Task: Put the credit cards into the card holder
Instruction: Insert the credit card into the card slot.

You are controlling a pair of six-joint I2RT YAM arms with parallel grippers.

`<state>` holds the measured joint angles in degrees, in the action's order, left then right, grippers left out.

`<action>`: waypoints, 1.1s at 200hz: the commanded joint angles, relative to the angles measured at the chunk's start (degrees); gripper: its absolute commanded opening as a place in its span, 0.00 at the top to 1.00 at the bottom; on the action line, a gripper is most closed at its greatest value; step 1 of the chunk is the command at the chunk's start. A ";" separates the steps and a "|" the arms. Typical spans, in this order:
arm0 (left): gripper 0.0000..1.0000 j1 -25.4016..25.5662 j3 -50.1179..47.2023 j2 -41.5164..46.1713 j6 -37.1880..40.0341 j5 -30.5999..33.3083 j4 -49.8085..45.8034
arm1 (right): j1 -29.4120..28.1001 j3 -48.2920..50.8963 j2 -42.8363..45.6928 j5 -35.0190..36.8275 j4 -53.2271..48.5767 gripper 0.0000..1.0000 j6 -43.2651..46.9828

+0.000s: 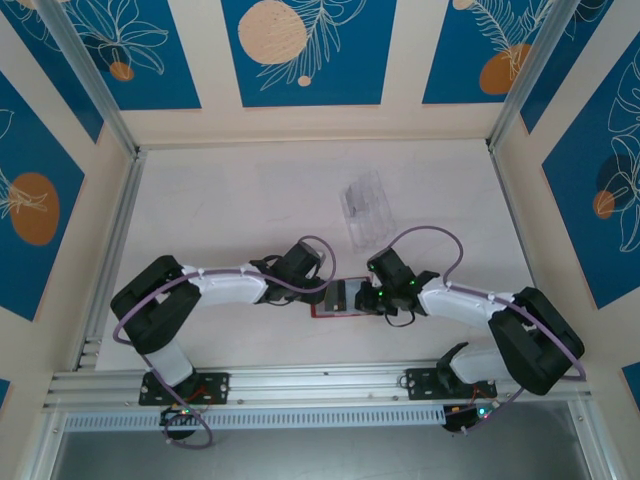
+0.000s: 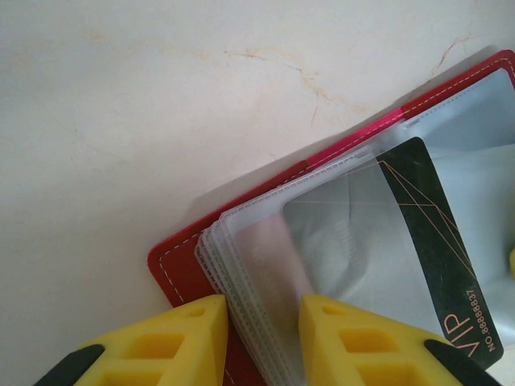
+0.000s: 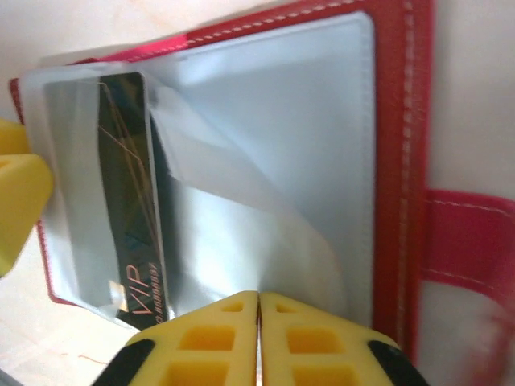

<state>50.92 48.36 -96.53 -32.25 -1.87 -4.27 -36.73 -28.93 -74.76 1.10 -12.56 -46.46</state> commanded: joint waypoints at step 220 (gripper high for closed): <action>0.71 0.50 -0.94 -3.93 -1.50 -1.21 -2.79 | -2.25 -12.92 -5.28 9.10 -11.63 1.00 5.32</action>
<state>50.92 48.42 -97.03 -32.91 -2.24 -3.81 -38.65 -40.42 -82.28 8.25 -21.50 -41.93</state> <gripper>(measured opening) 0.289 0.063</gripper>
